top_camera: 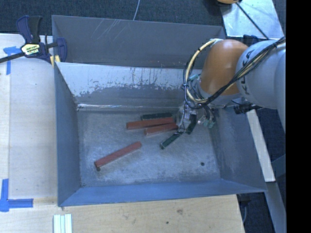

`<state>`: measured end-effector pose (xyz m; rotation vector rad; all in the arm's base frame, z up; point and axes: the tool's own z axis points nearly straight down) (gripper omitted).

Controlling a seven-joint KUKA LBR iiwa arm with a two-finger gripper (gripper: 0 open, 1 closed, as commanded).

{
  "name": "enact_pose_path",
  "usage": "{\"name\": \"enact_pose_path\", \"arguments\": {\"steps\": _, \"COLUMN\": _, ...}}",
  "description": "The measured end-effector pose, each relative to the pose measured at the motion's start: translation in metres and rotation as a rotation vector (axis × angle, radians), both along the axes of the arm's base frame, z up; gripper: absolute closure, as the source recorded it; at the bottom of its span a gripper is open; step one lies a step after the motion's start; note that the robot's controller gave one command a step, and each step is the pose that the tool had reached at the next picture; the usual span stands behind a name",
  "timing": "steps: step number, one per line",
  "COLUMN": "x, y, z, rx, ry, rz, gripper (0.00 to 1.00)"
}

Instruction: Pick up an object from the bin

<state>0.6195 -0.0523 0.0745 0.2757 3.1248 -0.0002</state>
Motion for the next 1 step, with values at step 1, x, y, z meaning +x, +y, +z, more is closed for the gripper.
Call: {"name": "enact_pose_path", "arguments": {"steps": 1, "x": 0.0000, "y": 0.0000, "z": 0.0000, "rx": 0.000, "ry": 0.000, "rz": 0.000, "gripper": 1.00}}
